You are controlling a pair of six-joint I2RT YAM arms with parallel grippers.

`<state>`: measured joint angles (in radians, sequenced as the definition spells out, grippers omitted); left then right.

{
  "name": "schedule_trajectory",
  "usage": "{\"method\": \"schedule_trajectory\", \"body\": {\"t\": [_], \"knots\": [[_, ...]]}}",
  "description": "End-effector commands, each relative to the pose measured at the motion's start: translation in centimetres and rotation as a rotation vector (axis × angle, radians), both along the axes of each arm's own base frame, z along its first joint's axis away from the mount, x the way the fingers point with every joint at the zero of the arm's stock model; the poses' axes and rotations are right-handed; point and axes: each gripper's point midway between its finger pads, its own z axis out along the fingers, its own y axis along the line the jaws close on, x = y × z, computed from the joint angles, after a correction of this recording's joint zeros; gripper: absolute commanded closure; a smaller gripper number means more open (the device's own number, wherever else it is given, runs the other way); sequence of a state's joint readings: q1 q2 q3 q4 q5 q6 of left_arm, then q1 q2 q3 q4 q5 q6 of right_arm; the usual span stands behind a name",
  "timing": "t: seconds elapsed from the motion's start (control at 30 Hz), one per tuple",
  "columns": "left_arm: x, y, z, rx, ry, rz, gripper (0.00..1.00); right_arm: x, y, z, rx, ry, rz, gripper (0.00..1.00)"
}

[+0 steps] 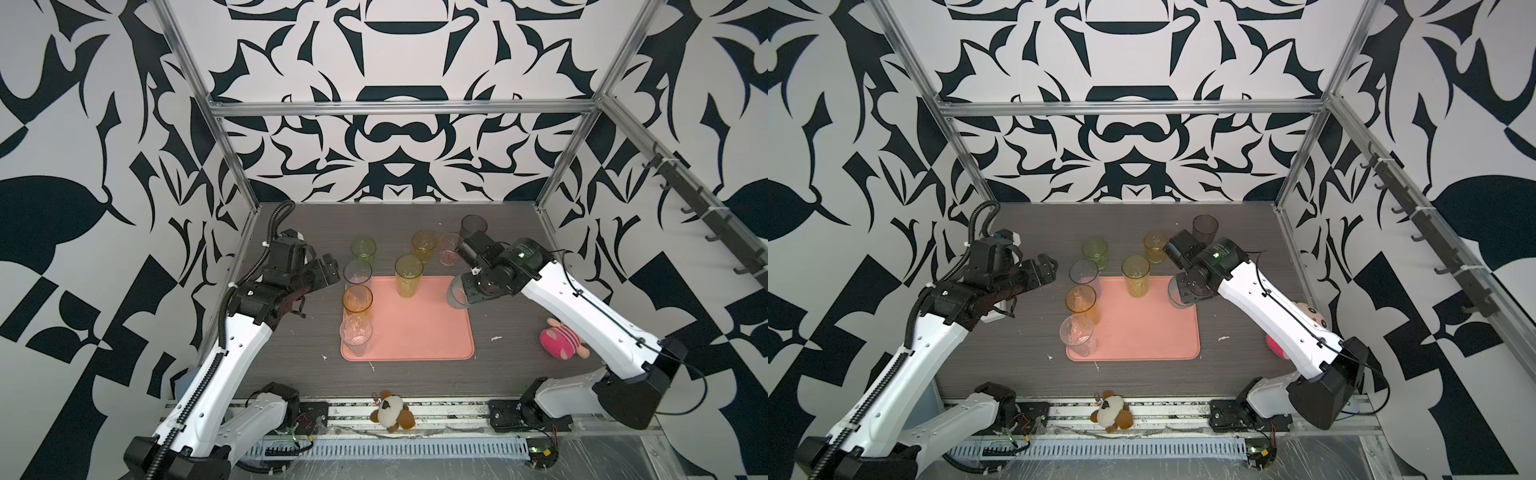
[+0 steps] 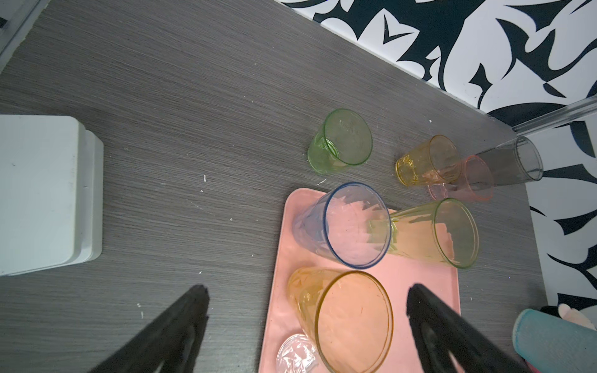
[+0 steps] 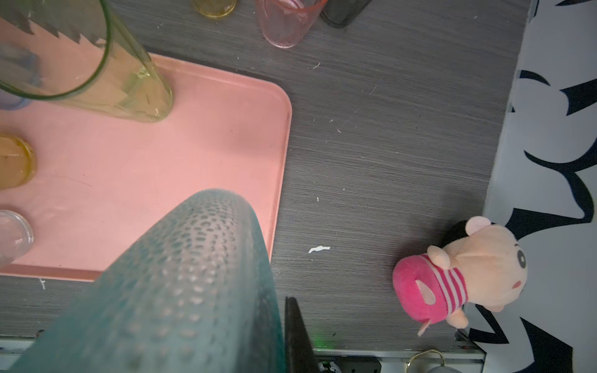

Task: Place the glasses into the tray
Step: 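Carry the teal glass nearer the robot over the pink tray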

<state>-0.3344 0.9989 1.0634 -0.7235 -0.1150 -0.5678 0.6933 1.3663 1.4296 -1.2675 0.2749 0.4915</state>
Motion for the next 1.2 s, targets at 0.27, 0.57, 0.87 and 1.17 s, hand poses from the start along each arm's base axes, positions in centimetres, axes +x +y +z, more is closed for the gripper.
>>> {"method": "schedule_trajectory", "body": {"t": [0.27, 0.57, 0.87, 1.17], "knots": [[0.1, -0.1, -1.2, 0.015, 0.032, -0.008, 0.01, -1.2, 3.5, -3.1, 0.083, -0.001, -0.006, 1.0], [0.1, -0.3, -1.7, 0.007, 0.04, -0.01, 0.0, -1.5, 6.3, -6.2, 0.076, 0.043, 0.015, 1.0], [0.2, -0.6, -2.1, -0.003, 0.048, -0.016, 0.01, -0.6, 8.5, -8.2, 0.088, 0.065, 0.013, 1.0], [0.3, -0.6, -2.2, -0.006, 0.049, -0.015, 0.01, 0.6, 10.0, -9.1, 0.077, 0.074, 0.015, 1.0]]}}
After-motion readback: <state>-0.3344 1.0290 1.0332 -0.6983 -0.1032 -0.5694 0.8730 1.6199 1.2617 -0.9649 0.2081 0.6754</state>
